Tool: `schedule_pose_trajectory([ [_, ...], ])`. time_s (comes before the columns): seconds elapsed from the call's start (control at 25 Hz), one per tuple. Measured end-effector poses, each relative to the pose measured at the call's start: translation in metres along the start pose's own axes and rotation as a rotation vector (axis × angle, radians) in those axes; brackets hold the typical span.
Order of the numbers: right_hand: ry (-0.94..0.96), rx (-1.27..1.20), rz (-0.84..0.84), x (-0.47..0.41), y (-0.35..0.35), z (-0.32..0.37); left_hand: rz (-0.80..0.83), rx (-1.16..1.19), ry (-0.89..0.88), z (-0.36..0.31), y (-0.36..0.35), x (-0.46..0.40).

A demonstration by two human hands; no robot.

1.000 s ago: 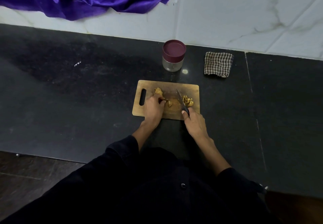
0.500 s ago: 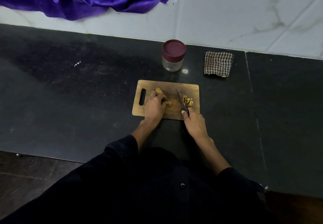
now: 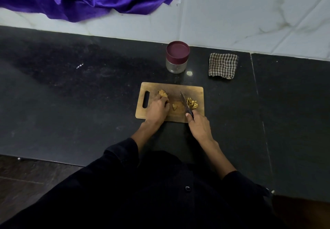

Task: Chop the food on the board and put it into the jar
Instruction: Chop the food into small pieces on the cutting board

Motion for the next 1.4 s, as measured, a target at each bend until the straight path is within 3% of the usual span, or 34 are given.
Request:
schedule_pose_trajectory([
  [0.12, -0.007, -0.001, 0.006, 0.0, 0.0, 0.0, -0.028, 0.15, 0.086, 0.006, 0.007, 0.003],
  [0.28, -0.01, -0.004, 0.012, 0.0, 0.0, 0.001, 0.09, 0.654, 0.418, 0.022, -0.014, 0.009],
  [0.36, -0.008, 0.003, 0.016, 0.0, 0.0, 0.002, 0.116, 0.748, 0.502, 0.024, -0.023, 0.012],
  [0.6, -0.026, 0.013, 0.017, 0.001, 0.0, 0.001, 0.115, 0.527, 0.472, 0.02, -0.018, 0.008],
  [0.88, -0.009, -0.06, 0.059, 0.01, -0.004, 0.009, 0.095, 0.422, 0.381, 0.011, -0.012, 0.009],
  [1.04, 0.072, 0.05, 0.075, 0.014, -0.012, 0.027, 0.057, 0.368, 0.348, 0.006, -0.008, 0.009],
  [1.4, 0.034, 0.069, 0.1, 0.011, -0.021, 0.026, 0.136, 0.426, 0.322, 0.007, -0.014, 0.007],
])
Point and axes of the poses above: each hand's wrist, its own x-axis away from the middle knuckle, its own y-axis out of the back of the hand, z = x × y, the point moved 10 cm from there along -x, towards the middle knuckle, and after that the axes turned 6 degrees about y, right-handed, at the moved point
